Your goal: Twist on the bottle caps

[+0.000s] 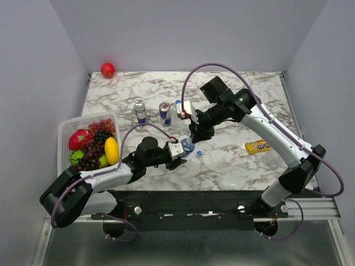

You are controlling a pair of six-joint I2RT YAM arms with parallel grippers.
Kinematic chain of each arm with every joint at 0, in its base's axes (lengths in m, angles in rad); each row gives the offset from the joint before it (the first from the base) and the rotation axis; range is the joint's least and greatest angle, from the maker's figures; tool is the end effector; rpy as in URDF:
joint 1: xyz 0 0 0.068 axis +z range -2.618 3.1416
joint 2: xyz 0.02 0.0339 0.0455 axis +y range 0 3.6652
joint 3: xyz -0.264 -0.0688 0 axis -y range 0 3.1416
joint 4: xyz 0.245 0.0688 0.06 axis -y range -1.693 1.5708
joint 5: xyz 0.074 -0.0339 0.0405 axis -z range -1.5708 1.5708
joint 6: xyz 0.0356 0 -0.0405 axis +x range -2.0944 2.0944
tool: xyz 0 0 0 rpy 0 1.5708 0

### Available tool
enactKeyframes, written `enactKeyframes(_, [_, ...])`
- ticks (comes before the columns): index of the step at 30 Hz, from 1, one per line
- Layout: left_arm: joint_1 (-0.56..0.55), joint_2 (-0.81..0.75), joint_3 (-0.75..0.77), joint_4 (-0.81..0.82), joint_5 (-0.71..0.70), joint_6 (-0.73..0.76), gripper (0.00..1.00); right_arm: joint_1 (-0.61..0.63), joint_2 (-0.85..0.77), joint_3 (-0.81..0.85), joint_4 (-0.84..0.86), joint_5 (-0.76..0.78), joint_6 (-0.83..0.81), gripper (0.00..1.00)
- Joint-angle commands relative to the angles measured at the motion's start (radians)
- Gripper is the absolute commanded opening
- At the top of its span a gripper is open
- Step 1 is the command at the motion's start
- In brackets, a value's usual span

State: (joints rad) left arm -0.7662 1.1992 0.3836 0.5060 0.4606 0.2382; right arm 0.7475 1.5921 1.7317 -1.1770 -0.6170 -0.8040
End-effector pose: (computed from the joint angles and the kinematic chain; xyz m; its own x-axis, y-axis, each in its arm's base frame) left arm 0.1595 -0.1755 0.1900 0.0052 0.2883 -0.9575 0.9518 0.2921 0.0931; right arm 0.2150 0.2274 0.3822 0.1165 -0.6929 -0.7116 -0.9892 -0.1453 -0.0205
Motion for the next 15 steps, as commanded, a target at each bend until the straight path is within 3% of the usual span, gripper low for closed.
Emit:
enactKeyframes(1, [-0.016, -0.015, 0.083, 0.199, -0.057, -0.074, 0.0, 0.012, 0.065, -0.001, 0.042, 0.082, 0.304, 0.25])
enactKeyframes(9, [-0.03, -0.024, 0.049, 0.279, -0.102, -0.14, 0.0, -0.02, 0.054, -0.08, 0.166, 0.148, 0.606, 0.23])
enactKeyframes(15, [-0.028, -0.047, 0.014, 0.305, -0.122, -0.194, 0.0, -0.031, 0.049, -0.087, 0.186, 0.203, 0.71, 0.17])
